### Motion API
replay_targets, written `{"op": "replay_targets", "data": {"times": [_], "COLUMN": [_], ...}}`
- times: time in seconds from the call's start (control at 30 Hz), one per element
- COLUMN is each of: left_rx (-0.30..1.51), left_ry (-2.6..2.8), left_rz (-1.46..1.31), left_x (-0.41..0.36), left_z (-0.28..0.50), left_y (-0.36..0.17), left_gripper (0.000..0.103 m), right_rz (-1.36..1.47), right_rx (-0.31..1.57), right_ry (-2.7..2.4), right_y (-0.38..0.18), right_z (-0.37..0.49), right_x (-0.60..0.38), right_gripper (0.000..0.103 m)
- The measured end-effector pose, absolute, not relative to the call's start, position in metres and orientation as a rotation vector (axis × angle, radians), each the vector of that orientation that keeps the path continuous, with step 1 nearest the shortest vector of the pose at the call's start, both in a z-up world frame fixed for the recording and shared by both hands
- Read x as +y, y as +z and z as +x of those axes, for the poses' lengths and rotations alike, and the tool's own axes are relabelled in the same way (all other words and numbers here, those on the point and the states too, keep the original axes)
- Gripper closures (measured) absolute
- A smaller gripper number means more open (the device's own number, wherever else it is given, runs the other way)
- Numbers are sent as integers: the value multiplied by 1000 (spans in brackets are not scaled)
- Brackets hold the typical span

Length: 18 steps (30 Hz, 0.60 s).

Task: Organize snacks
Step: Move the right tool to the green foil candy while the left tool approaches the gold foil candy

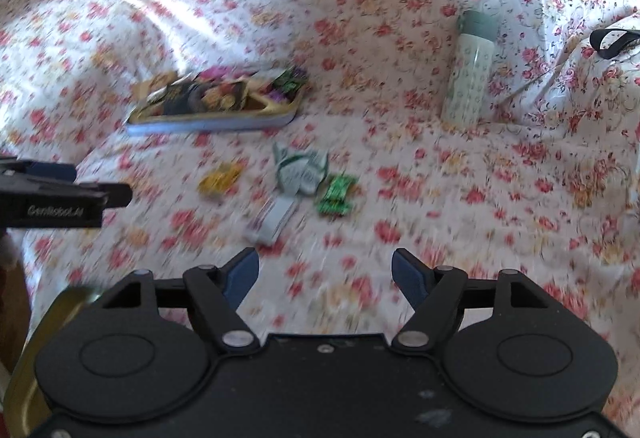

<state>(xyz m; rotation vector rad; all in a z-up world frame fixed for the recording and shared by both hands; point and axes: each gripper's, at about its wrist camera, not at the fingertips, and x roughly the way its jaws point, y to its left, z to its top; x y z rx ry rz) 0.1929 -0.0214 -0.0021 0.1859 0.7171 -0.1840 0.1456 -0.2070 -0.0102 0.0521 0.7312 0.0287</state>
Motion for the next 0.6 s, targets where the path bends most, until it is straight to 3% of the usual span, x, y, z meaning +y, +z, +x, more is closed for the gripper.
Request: {"op": "replay_targets", "data": {"times": [0.6], "left_rx": [690], "left_ry": [-318], "left_rz": [299], "left_x": [-63], "left_z": [247], "left_y": [-43], "left_gripper": [25], "right_rz": [-6], "right_rx": [683], "right_ry": [18], "right_y": [-44], "right_z": [239], "right_x": [-219], "right_gripper": [26]}}
